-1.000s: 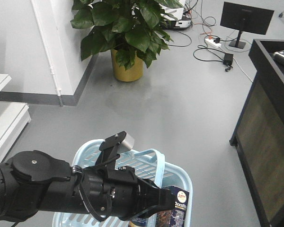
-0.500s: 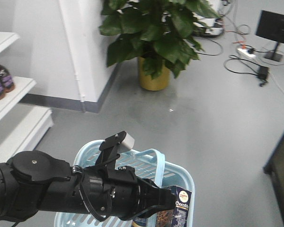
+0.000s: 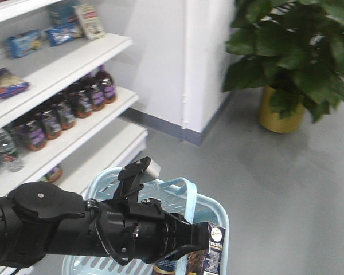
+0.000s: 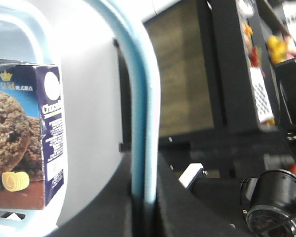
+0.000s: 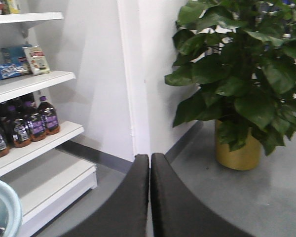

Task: Left arm holds basket, right arm returns cookies
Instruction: 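Drive up to the snack shelf with the basket in the left gripper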

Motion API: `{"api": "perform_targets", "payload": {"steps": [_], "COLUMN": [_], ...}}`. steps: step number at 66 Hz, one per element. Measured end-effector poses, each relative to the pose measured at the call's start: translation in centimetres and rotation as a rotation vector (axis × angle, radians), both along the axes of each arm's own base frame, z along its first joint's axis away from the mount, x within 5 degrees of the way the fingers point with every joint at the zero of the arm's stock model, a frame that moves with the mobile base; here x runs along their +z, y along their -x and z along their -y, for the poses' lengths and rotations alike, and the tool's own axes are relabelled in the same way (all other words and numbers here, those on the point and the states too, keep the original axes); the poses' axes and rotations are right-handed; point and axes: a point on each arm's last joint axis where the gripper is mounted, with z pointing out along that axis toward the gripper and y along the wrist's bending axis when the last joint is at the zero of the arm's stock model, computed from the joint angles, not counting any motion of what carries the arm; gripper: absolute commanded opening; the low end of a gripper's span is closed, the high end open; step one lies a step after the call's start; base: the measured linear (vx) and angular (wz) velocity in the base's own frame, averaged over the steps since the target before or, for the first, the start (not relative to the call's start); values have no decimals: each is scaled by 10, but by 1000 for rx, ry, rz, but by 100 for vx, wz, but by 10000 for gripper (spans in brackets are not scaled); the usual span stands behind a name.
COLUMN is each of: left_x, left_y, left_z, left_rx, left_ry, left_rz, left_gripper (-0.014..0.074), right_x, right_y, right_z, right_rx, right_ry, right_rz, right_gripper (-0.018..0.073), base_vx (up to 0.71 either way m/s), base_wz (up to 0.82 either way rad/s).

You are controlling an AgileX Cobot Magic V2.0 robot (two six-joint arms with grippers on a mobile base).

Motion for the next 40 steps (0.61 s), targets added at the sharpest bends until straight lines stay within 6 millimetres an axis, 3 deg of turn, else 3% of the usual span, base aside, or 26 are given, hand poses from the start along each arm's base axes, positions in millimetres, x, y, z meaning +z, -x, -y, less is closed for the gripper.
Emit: {"api": "perform_targets", "payload": {"steps": [40], "left_x": [0], "left_y": [0], "left_z": [0], "left_rx": [-2], "left_ry": [1], "left_rz": [-1], "left_gripper": [-6], "right_x": [0], "right_y": [0], "right_z": [0], "right_rx": [0], "right_ry": [0], "right_rz": [0], "right_gripper": [-8], "base_vx": [18], "base_wz": [55]}}
